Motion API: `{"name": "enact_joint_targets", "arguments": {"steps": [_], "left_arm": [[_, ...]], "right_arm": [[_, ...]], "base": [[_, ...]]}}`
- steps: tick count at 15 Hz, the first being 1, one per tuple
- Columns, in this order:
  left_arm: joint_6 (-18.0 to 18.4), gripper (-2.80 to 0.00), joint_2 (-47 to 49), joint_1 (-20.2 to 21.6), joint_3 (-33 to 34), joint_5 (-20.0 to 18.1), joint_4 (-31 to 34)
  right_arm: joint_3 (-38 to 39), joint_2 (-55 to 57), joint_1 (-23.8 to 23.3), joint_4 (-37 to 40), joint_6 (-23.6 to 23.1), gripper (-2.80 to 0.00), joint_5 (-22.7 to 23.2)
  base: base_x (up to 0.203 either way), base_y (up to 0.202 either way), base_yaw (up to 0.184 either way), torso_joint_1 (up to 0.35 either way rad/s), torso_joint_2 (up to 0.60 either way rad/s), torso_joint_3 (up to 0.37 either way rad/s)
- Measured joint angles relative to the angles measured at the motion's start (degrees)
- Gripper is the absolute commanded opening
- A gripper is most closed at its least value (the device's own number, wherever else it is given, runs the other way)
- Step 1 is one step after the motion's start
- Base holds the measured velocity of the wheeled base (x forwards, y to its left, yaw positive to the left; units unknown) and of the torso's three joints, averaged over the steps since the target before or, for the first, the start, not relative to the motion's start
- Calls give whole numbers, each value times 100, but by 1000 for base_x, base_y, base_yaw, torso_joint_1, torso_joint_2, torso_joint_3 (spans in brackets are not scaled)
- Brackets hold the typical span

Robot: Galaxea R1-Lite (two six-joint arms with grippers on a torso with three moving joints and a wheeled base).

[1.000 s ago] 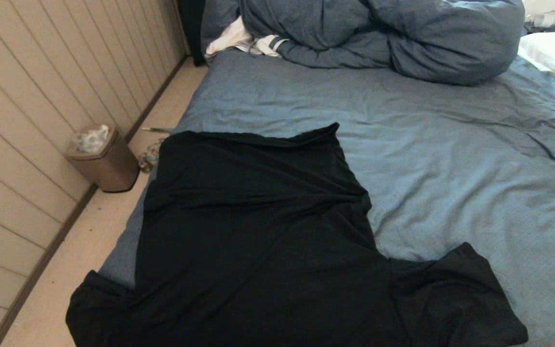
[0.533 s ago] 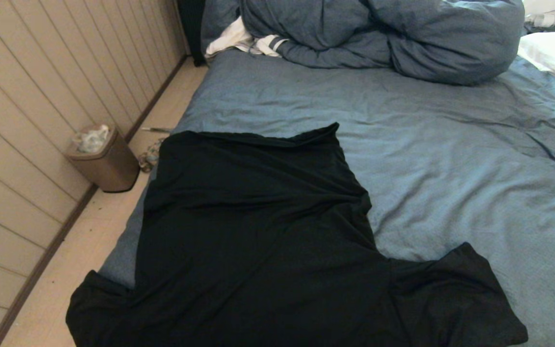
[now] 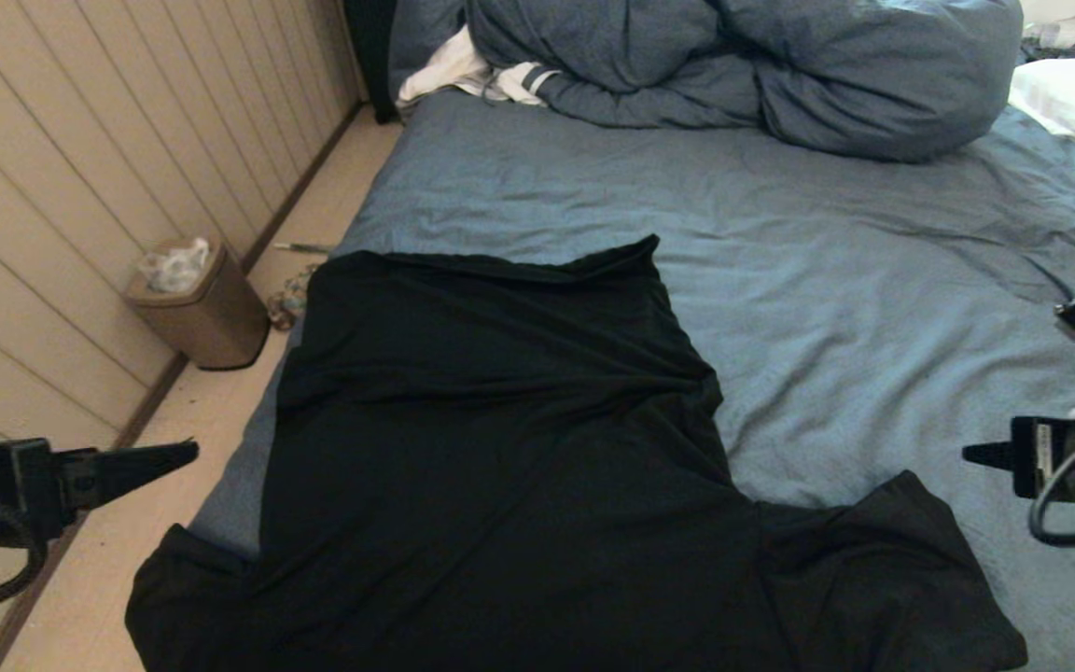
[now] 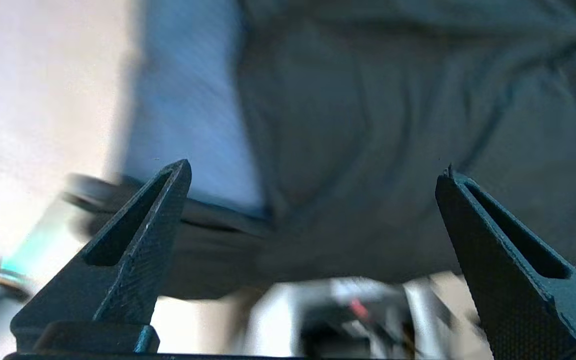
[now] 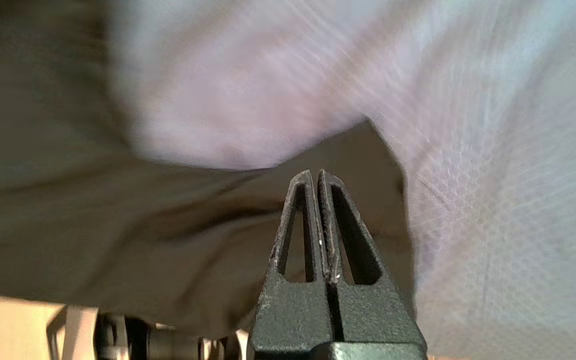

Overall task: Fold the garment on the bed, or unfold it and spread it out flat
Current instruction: Fold the black T-shirt

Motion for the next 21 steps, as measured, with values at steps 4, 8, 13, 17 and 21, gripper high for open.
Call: {"name": "enact_joint_targets", "arguments": {"steps": [4, 8, 13, 17, 21], "left_arm": [[-192, 0, 708, -82, -74, -139, -66], [-251, 0, 985, -260, -63, -140, -88], [-314, 0, 1125, -399, -63, -128, -83], [-352, 0, 1114, -478, -52, -96, -82], [-358, 0, 1086, -482, -39, -96, -83]], "right_arm": [[-60, 1169, -868, 401, -1127, 0, 550], [263, 1581, -1254, 381, -1724, 0, 606], [605, 1831, -1391, 362, -1674, 0, 1210], [735, 2030, -1388, 139, -1660, -280, 1295], [711, 1969, -1411, 97, -1678, -280, 1295]], "base": [[0, 0, 0, 0, 0, 0], [0, 0, 0, 0, 0, 0], [0, 0, 0, 0, 0, 0], [0, 0, 0, 0, 0, 0], [0, 0, 0, 0, 0, 0]]}}
